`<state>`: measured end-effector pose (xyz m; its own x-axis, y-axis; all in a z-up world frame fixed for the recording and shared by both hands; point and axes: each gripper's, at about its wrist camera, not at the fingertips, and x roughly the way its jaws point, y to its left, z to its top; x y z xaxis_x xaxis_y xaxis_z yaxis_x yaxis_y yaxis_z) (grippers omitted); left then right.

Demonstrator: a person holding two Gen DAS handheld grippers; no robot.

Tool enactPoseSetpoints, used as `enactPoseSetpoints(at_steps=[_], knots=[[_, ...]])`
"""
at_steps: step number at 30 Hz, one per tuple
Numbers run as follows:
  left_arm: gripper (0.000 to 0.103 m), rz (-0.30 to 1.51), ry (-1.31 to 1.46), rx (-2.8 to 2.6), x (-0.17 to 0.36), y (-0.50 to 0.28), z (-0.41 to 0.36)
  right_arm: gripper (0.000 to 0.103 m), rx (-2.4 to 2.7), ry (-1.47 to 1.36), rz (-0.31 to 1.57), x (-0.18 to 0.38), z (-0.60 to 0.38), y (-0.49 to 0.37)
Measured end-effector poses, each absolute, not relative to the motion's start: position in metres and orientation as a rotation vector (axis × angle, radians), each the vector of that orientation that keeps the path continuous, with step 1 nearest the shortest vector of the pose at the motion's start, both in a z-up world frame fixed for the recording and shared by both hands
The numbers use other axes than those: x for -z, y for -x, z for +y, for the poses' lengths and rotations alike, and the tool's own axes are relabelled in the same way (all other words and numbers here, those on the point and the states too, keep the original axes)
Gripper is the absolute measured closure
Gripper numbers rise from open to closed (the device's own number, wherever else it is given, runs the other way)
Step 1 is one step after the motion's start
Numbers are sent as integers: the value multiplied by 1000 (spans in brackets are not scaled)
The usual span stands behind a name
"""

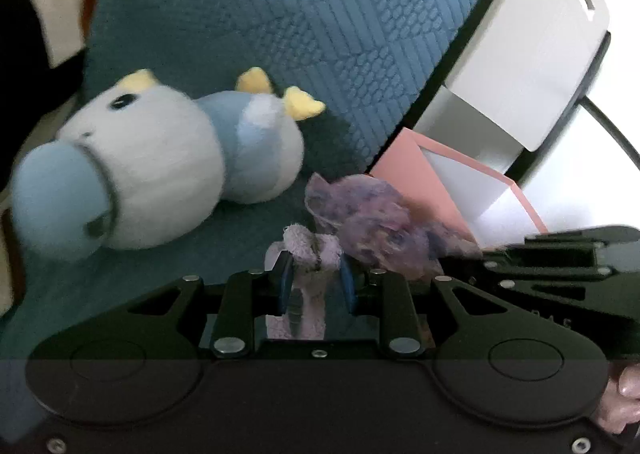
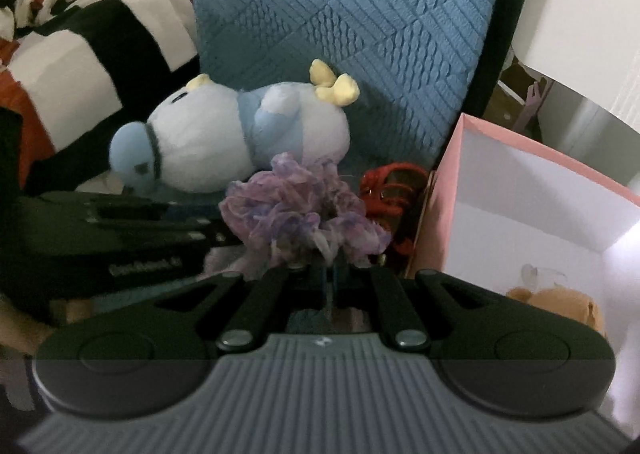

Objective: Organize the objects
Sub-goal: 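Close the left tool on the small pink plush while the right tool grasps the purple scrunchie, then lift the pink plush with the left tool while the right tool lifts the scrunchie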

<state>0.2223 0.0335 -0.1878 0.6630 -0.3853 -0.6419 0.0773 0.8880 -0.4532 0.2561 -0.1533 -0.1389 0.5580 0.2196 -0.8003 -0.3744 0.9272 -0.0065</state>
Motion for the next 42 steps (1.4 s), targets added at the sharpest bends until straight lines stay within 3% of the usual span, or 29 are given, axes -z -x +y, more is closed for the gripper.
enactPoseSetpoints(at_steps=[17, 30, 33, 35, 37, 42], knots=[[79, 746, 437, 127, 180, -146, 52, 98, -427, 86, 948, 166, -143, -164], [79, 852, 413, 106, 202, -142, 48, 94, -340, -45, 994, 205, -134, -130], [78, 871, 432, 106, 207, -139, 51, 81, -331, -72, 978, 205, -131, -124], [78, 884, 454, 104, 209, -139, 53, 50, -336, -82, 953, 203, -129, -119], [78, 891, 471, 100, 210, -138, 55, 35, -345, -81, 926, 198, -128, -115], [78, 895, 476, 94, 212, -139, 54, 29, -349, -26, 870, 191, -124, -112]])
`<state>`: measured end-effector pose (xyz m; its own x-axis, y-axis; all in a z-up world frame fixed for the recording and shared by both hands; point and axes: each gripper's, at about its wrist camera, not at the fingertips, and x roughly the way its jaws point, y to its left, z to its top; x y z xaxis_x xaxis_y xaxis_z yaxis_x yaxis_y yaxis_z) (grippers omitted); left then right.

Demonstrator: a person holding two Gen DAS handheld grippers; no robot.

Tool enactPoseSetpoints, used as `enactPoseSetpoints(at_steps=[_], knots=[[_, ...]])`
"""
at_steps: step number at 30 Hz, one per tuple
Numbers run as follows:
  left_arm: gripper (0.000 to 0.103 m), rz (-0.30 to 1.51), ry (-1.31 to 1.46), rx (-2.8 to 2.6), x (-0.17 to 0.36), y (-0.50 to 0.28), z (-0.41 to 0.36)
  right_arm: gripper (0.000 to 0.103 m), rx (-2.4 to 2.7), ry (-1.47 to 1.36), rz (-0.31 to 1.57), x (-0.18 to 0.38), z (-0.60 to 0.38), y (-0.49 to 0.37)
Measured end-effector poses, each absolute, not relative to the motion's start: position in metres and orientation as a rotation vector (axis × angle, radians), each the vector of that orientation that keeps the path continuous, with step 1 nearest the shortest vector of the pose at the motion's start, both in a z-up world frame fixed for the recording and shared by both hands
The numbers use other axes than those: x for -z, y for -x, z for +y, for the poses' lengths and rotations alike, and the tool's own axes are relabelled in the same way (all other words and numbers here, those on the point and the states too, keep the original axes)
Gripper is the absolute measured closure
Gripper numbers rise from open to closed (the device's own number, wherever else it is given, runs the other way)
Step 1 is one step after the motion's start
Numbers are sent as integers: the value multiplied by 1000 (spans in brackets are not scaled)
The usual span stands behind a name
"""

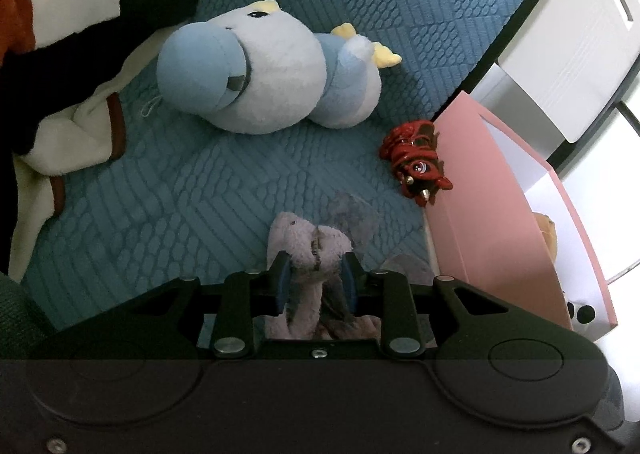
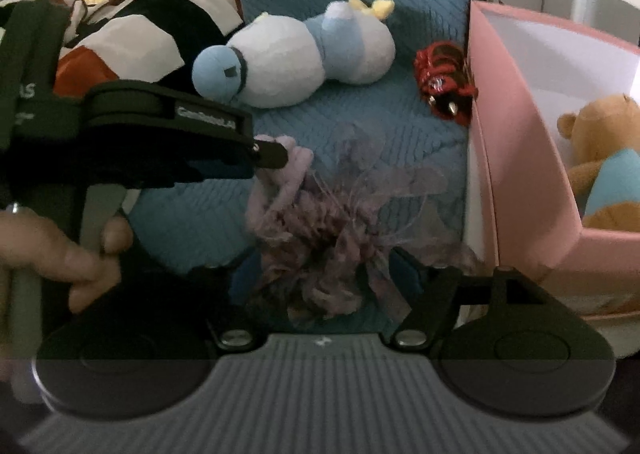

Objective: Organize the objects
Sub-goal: 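Lift the pink plush with the left tool while the right tool lifts the scrunchie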

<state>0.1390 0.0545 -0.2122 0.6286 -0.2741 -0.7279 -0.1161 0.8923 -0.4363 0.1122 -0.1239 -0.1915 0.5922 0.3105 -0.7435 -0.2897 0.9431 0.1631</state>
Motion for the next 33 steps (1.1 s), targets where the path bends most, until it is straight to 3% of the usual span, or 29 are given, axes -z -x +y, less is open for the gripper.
enactPoseSetpoints(at_steps=[2, 20, 27, 33], knots=[[78, 896, 472, 94, 212, -139, 54, 17, -364, -18, 857, 193, -121, -116], [78, 858, 440, 60, 210, -138, 50, 18, -305, 20, 828, 224, -125, -129], [78, 853, 440, 57, 211, -137, 50, 24, -289, 43, 840, 237, -125, -133], [78, 848, 386, 46, 209, -134, 44, 48, -263, 45, 815, 237, -130, -135]])
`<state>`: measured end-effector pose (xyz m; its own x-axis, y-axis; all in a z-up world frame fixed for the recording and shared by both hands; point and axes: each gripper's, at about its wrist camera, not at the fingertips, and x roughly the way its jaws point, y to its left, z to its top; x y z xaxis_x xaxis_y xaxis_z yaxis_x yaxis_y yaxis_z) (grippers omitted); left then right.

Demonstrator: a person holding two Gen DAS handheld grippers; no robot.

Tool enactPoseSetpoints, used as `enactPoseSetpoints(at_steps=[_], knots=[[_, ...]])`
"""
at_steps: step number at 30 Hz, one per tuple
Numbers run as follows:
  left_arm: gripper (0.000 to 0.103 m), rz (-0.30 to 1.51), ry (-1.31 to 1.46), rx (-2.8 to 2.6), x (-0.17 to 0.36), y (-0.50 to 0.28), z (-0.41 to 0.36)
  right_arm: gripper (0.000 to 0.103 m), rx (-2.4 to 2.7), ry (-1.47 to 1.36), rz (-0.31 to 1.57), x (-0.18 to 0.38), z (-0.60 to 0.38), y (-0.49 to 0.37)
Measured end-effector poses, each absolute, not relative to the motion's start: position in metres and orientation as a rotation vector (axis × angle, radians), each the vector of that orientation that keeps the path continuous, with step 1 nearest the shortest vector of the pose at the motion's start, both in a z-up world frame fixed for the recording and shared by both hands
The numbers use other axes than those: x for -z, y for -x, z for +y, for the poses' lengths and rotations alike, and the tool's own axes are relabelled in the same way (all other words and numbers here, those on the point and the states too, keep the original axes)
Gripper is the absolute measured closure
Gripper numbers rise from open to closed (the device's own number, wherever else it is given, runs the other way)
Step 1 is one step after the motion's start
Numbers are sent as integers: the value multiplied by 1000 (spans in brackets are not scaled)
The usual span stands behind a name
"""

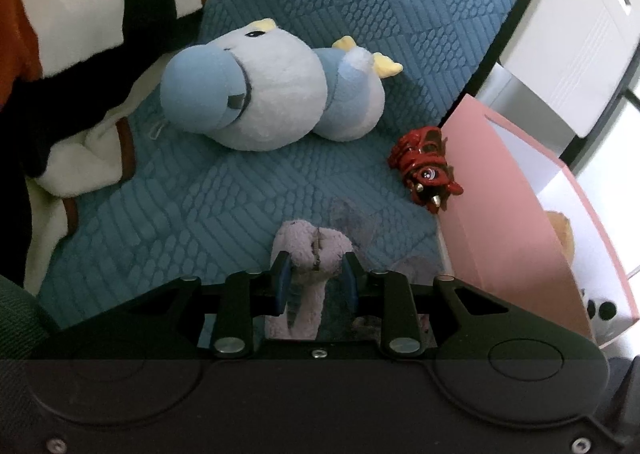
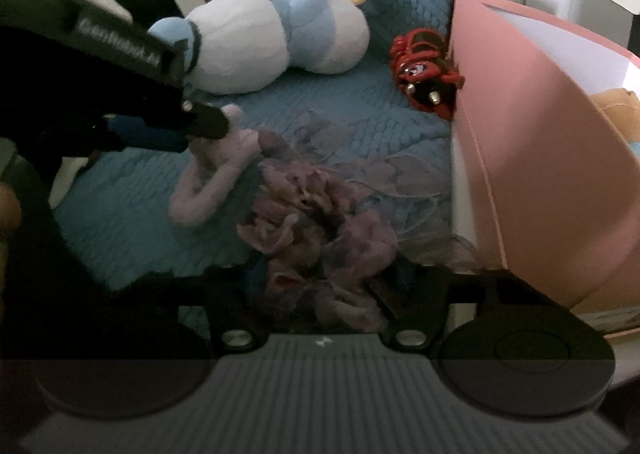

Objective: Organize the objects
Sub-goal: 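Lift the pink plush with the left tool while the right tool lifts the scrunchie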

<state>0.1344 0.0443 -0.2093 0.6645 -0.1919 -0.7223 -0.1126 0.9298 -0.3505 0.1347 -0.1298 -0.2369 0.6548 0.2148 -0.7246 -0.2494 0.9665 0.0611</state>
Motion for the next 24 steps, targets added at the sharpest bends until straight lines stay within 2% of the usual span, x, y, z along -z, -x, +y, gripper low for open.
enactPoseSetpoints(at_steps=[3, 5, 8, 22, 24], knots=[[78, 846, 378, 47, 208, -134, 42, 61, -249, 37, 817, 236, -135, -138], [78, 845, 382, 47, 208, -134, 42, 76, -238, 33, 823, 235, -138, -140], [78, 844, 393, 46, 208, -135, 42, 84, -233, 14, 824, 232, -143, -143], [81, 876, 450, 16, 208, -135, 44, 85, -271, -51, 850, 201, -153, -151], [96, 878, 446, 13, 206, -135, 43, 85, -291, -66, 867, 197, -154, -153]])
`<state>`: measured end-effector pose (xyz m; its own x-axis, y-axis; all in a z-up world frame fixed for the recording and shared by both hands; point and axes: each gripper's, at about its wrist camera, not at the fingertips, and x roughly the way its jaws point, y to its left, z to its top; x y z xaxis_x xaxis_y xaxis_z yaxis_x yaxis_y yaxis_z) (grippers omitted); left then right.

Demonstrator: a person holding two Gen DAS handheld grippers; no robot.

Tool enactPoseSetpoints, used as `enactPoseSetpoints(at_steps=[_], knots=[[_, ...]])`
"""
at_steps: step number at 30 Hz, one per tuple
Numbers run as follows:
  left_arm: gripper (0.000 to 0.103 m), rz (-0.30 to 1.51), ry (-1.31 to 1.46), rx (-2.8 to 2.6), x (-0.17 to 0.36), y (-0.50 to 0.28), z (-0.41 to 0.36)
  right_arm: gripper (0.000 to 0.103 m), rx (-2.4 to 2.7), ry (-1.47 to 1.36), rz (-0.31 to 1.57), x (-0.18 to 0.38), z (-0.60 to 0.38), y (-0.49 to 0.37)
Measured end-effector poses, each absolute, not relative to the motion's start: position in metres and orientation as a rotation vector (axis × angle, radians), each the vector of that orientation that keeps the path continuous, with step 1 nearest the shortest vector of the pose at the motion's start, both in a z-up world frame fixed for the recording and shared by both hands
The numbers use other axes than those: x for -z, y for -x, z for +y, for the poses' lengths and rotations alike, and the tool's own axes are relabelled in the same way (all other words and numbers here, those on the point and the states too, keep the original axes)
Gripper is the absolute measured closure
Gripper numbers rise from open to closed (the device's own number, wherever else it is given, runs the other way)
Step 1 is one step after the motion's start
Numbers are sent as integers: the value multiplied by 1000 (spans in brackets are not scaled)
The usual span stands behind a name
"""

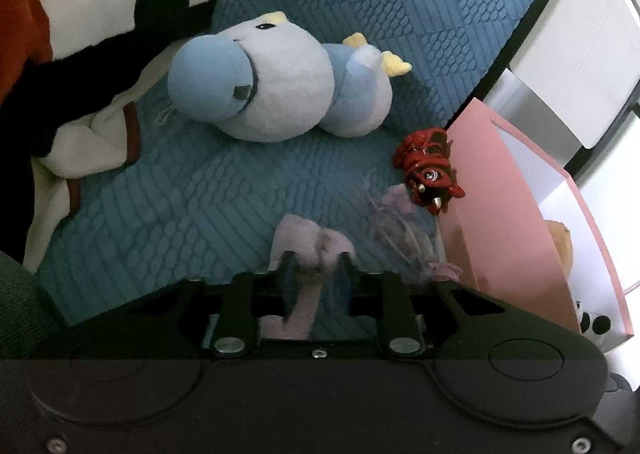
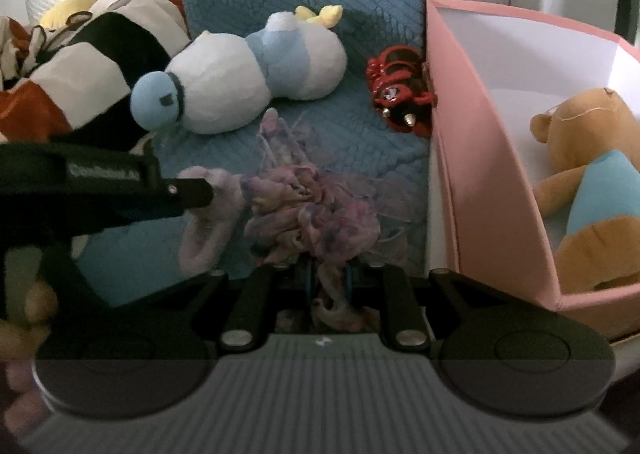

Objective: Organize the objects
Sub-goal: 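Lift the pink plush with the left tool while the right tool lifts the scrunchie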

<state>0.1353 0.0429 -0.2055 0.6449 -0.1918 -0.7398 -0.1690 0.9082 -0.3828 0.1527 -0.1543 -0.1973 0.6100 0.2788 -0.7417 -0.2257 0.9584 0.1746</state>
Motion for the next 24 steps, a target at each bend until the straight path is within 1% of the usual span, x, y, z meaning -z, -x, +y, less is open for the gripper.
enactPoseSetpoints(at_steps=[4, 6, 7, 10, 12, 14, 19, 24], knots=[[95, 874, 460, 6, 202, -136, 43, 85, -307, -97, 887, 188, -158, -156], [91, 885, 469, 13, 205, -137, 44, 85, -308, -96, 894, 186, -159, -157], [91, 886, 476, 19, 205, -137, 45, 85, -310, -95, 896, 185, -159, -157], [77, 892, 492, 25, 208, -137, 46, 85, -317, -86, 900, 184, -158, -154], [53, 893, 505, 23, 210, -136, 48, 85, -319, -73, 903, 186, -157, -151], [47, 899, 514, 15, 212, -137, 49, 85, -315, -55, 907, 191, -156, -148], [47, 961, 570, 68, 227, -143, 51, 85, -297, -63, 936, 203, -159, -143], [46, 976, 569, 131, 233, -150, 43, 85, -282, -66, 937, 205, -160, -137]])
